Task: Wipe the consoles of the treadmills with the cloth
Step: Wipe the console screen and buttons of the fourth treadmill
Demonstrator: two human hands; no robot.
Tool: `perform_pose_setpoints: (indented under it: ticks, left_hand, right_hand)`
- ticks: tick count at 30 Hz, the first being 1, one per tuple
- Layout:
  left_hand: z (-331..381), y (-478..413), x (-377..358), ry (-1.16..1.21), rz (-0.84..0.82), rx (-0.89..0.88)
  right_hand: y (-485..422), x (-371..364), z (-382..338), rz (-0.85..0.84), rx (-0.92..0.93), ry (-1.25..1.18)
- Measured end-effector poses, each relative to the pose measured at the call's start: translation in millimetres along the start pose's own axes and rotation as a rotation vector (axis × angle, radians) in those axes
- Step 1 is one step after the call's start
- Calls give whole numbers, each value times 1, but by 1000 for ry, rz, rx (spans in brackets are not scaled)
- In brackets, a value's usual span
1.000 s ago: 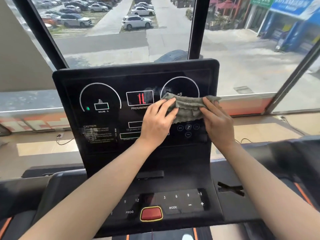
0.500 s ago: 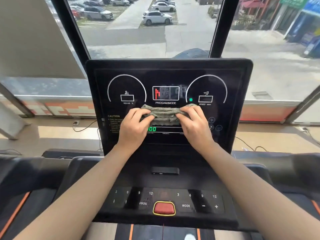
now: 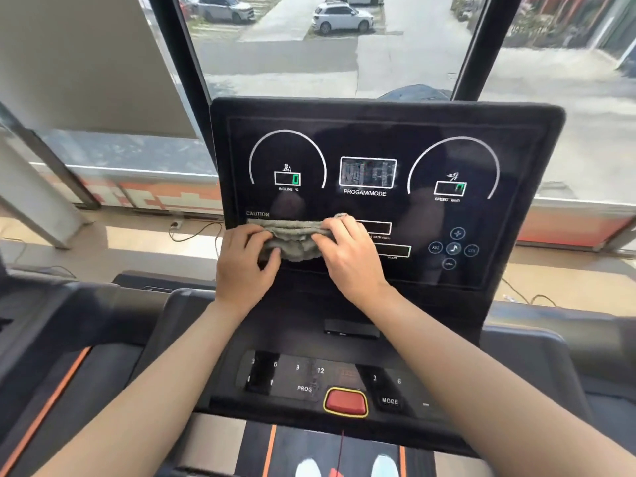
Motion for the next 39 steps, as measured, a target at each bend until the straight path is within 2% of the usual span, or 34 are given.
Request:
perform_pose_setpoints:
  ticks: [5,12,18,23,29,39]
  left_hand:
    - [59,4,-43,67,-72,-90]
    - [171,-8,-106,224,-108,-268]
    - [216,11,-143,300,-225,-324]
    - [198,36,-142,275,-297,-351]
    - [135,54,-111,202,-309,-263]
    - [24,63,-56,34,-339,28]
  right_hand:
    - [43,39,66,73,-183,28]
    - [119,91,163,119,-437,192]
    - [178,97,188,24,-548,214]
    - [189,78,164,-84,-551,82]
    - [162,46,116,-156,-417,-1]
    - [108,-12,27,-262,-246,-154]
Point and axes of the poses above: each hand's wrist, its own y-axis away from the middle knuckle, its own x-axis out of the back of the hand, z = x × y, the point moved 10 cm from there along -y, towards the middle knuckle, and after that the axes turned 7 degrees about y, right-handed, at the moved point
